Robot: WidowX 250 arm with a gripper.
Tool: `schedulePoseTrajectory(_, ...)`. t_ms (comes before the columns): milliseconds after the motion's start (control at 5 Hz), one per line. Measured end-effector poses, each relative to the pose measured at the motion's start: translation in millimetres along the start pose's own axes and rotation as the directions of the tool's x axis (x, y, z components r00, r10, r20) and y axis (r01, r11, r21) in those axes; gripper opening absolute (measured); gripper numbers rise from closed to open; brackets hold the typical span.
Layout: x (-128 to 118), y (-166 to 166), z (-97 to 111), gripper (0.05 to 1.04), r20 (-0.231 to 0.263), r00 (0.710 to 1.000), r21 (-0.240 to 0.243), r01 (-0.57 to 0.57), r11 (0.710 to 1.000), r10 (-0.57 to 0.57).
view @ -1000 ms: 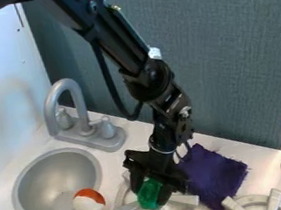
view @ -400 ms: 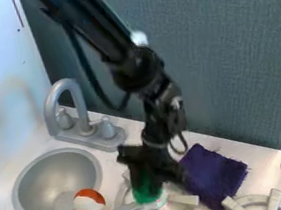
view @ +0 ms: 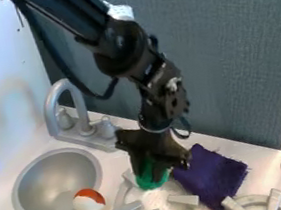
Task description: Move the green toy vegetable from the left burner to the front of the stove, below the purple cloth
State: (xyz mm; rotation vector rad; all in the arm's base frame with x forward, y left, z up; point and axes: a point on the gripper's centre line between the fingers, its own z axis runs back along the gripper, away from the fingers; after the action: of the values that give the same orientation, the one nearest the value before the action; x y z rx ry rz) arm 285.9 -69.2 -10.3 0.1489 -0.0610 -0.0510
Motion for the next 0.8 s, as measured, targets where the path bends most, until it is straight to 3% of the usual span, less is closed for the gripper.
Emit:
schedulePoseTrajectory(200,-12,-27,-2,0.374,-0.013,0.985,-0.172,0.170,0.970,-0.175)
schedulePoseTrajectory(400,-26,-48,-10,0.374,-0.025,0.963,-0.199,0.257,0.946,-0.267)
schedulePoseTrajectory(600,-41,-65,-27,0.374,-0.070,0.939,-0.187,0.320,0.929,-0.337)
schedulePoseTrajectory(800,-40,-72,-49,0.374,-0.113,0.930,-0.163,0.329,0.930,-0.349)
